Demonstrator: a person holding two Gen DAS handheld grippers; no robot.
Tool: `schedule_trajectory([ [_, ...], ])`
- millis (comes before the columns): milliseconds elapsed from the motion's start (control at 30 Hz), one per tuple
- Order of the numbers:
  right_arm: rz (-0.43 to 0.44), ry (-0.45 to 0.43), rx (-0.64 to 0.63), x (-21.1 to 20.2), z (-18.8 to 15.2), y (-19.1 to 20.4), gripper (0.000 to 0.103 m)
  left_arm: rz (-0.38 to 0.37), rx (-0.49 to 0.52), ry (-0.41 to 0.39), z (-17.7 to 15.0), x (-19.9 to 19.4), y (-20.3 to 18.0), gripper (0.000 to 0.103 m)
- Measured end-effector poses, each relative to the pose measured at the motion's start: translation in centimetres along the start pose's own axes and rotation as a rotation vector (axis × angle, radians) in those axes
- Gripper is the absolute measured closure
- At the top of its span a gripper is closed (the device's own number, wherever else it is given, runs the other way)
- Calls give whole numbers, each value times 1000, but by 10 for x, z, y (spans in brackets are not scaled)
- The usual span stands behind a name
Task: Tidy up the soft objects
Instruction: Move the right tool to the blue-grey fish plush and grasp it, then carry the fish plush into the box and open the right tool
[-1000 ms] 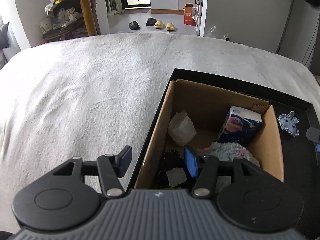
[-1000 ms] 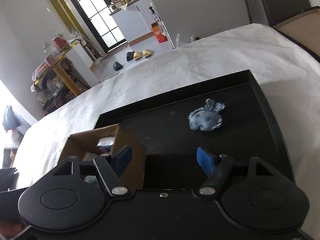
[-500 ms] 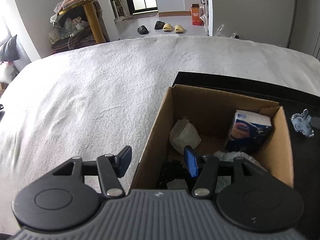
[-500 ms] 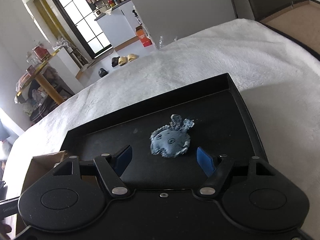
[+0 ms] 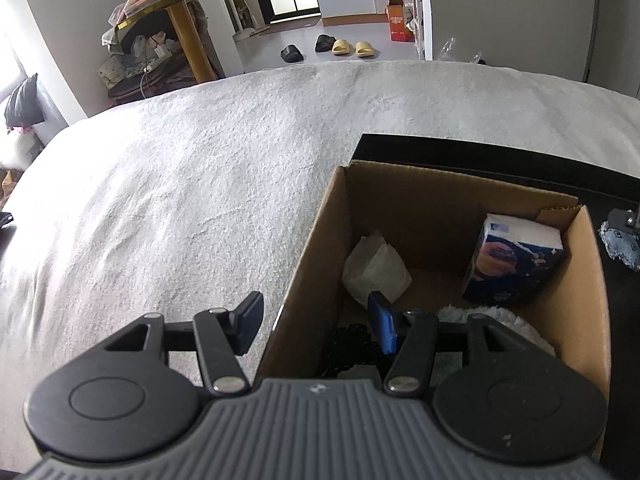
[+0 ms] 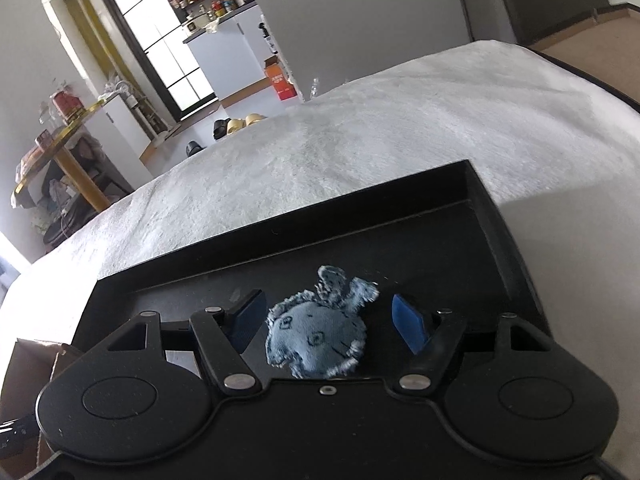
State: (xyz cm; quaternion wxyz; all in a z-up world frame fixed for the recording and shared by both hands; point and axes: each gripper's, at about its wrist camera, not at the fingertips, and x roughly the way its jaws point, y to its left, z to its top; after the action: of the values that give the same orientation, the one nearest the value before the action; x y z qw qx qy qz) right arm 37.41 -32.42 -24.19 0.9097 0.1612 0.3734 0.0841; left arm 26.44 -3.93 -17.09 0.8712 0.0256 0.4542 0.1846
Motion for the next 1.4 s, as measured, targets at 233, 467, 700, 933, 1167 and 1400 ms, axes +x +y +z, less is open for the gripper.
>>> schedule_trajectory([
  [233,-53,0,-123,9,-8,20,54,8,-1,-1,1,1,0,47],
  [467,-87,7,-129,2,-10,19,78,3,-9,-12,0,-5,5,47],
  [700,-93,21,-111,-20,-17,15,93,-12,-13,-18,-4,-12,9,47],
  [933,-85,6,-84,-46,-19,18,94,-48,-30,-18,-6,-20,16,47],
  [1167,-56,-29,-20,-85,-25,14,94,-89,-44,-5,-9,-25,24,47],
  [1400,-44,-55,14,-113,-30,18,94,-154,-68,23,-12,-28,34,47],
])
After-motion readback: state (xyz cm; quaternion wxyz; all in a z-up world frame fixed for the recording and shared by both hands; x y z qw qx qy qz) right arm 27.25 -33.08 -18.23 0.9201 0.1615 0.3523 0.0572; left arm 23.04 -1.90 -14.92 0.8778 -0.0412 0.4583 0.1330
